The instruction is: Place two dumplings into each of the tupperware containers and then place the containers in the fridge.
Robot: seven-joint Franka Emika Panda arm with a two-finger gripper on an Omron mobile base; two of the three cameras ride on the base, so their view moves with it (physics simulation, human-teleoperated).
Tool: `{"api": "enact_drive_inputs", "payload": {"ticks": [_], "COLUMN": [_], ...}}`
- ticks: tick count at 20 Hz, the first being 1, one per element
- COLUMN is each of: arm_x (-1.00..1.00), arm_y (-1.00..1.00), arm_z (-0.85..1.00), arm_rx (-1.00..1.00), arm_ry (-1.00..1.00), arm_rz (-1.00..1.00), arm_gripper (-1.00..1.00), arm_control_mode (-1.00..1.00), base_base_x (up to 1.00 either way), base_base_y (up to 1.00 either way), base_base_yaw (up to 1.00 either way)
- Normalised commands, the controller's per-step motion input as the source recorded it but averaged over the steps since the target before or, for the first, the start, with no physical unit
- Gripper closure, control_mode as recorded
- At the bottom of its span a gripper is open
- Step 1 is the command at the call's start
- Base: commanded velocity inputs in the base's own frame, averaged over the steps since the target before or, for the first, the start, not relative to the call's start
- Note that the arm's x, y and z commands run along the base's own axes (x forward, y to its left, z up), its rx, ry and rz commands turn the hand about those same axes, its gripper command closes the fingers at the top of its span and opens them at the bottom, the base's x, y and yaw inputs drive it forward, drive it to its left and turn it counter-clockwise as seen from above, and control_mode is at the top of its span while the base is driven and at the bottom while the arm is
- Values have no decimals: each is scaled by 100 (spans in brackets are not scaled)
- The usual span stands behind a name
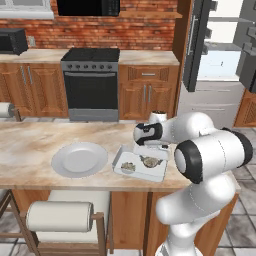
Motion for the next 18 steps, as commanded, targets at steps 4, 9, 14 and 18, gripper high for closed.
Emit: {"api": "enact_drive_inputs", "payload": {"ticks": [4, 9, 14, 18], "arm_x": [5, 0, 0, 0], "arm_y": [0, -1, 0, 0], "arm_z": [-19, 0, 0, 0], "arm_rx": [-2, 0, 0, 0], "arm_ry": [3, 4, 2, 0], "arm_rz": [-3, -1, 0, 0], "arm_gripper": [100, -100, -100, -100], "arm_control_mode": [-100, -100, -100, -100], "base_base_x": [0, 0, 0, 0], "base_base_y": [0, 0, 0, 0], "base_base_yaw": [0, 0, 0, 0]}}
